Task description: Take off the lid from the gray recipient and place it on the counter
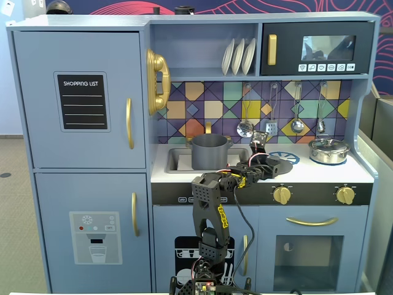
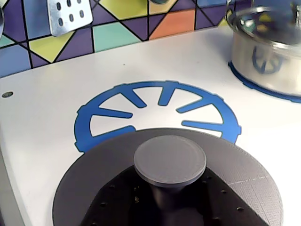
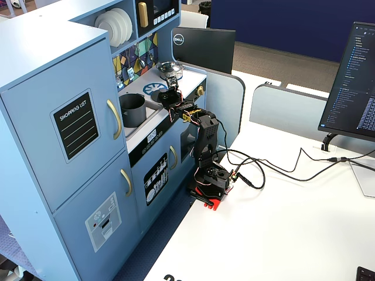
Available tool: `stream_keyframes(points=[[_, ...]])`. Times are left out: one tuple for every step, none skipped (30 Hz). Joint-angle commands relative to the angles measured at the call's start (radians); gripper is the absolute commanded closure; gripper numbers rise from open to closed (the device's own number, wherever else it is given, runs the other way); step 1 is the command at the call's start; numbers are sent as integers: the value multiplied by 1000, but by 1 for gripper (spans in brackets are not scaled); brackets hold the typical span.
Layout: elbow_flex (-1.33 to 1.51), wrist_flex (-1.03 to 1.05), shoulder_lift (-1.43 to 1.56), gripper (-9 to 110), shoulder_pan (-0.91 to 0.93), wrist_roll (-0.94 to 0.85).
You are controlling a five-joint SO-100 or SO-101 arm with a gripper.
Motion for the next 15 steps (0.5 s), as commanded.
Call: stream_keyframes(points=[[-11,11,37,92,11,11],[-11,18,40,88,15,11],[-11,20,43,85,18,14],[-9,20,46,82,23,18],[-6,18,49,79,32,23],[-3,18,52,76,40,21],[-2,18,55,73,46,26],[0,17,58,71,51,38],[0,15,63,69,58,51],[0,15,66,68,64,60],[0,15,71,67,67,66],[0,15,74,68,69,67],[-5,15,78,68,69,71],[-11,14,81,68,66,74],[-20,14,87,69,61,77]])
